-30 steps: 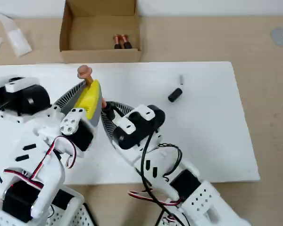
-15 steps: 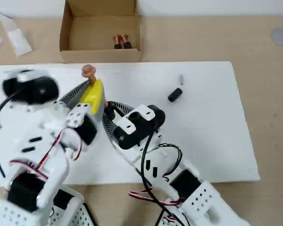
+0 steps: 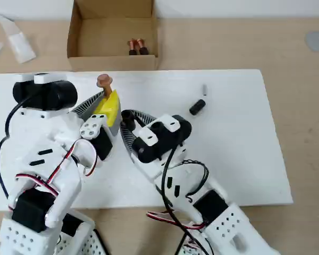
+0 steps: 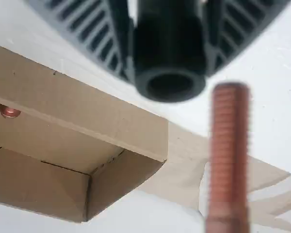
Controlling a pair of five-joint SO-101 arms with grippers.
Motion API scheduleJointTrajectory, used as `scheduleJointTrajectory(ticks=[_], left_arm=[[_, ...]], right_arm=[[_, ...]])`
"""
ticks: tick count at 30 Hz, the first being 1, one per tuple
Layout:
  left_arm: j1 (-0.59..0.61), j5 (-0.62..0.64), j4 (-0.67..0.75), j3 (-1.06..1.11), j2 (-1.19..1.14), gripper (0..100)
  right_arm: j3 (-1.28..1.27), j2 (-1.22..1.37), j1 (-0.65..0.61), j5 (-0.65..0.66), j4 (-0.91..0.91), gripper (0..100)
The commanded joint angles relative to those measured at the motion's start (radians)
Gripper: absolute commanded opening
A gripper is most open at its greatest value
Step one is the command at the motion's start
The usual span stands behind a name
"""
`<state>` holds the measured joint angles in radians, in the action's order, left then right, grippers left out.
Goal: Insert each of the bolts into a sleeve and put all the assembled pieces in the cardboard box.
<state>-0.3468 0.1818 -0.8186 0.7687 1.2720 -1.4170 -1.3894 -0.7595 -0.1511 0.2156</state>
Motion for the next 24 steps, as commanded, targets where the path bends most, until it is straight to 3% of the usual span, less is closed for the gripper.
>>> scheduleJointTrajectory(ticks=[1, 9, 24], left_arm=[[0.009, -0.006, 0.014, -0.031, -0.004, 1], [0.011, -0.011, 0.138, 0.029, -0.004, 1], [0.011, -0.014, 0.224, 0.130, -0.005, 1]], right_arm=[[0.005, -0.027, 0.016, 0.000, -0.037, 0.9], [0.005, -0.027, 0.016, 0.000, -0.037, 0.9], [0.005, -0.027, 0.016, -0.002, -0.037, 0.9]])
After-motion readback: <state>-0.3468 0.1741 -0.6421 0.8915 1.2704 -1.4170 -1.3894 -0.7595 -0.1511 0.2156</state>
